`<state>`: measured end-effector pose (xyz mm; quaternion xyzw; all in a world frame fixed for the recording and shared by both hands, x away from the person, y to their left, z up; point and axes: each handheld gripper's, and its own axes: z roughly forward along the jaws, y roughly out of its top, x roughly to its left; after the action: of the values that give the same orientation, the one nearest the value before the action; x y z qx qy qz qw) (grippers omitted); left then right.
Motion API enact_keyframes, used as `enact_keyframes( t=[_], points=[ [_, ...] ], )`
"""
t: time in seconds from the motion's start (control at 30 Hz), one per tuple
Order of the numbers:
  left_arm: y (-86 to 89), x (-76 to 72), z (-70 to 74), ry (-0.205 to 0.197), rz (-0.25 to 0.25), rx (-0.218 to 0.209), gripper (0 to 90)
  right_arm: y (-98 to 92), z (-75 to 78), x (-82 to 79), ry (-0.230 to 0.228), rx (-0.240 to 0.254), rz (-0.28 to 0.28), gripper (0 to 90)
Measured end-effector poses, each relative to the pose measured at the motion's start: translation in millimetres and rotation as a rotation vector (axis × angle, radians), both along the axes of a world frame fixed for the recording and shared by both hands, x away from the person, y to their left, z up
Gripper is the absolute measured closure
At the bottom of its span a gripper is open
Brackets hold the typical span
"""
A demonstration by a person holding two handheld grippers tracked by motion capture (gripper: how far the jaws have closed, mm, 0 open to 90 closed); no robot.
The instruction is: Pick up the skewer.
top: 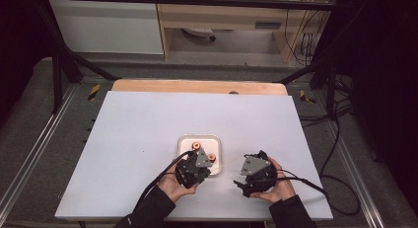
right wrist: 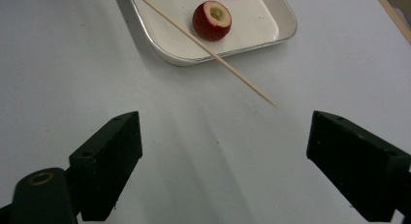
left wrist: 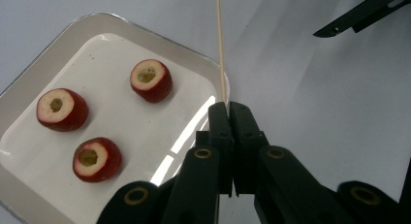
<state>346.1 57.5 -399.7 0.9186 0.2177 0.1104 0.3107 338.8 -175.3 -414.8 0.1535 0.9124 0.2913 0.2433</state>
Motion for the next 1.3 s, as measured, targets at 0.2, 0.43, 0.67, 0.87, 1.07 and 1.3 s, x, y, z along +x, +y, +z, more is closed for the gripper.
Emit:
enact_keyframes(
  t=[0.2, 0.43, 0.67, 0.87, 1.07, 1.3],
  points=[
    [-16.8, -0.7, -0.1, 0.005, -0.039, 0.028, 88.7, 2.4, -1.7, 0.0, -0.042, -0.061, 0.049, 20.8],
    [-30.5, -1.8, -0.4, 0.000, -0.083, 0.039, 88.8, 2.8, -5.5, 0.3, -0.099, -0.097, 0.137, 31.3],
    [-39.1, -2.6, 1.8, -0.001, -0.115, 0.043, 88.7, 3.1, -10.2, 1.7, -0.121, -0.151, 0.220, 44.9],
    [-40.4, -2.2, 2.2, 0.000, -0.122, 0.060, 88.7, 2.8, -12.7, 3.7, -0.159, -0.220, 0.278, 58.2],
    [-40.1, -1.8, 2.2, 0.007, -0.131, 0.064, 88.7, 3.7, -15.9, 4.1, -0.181, -0.276, 0.346, 68.7],
    [-40.0, -2.8, 1.3, 0.008, -0.140, 0.077, 88.7, 2.9, -17.6, 3.9, -0.227, -0.326, 0.410, 78.3]
  ],
)
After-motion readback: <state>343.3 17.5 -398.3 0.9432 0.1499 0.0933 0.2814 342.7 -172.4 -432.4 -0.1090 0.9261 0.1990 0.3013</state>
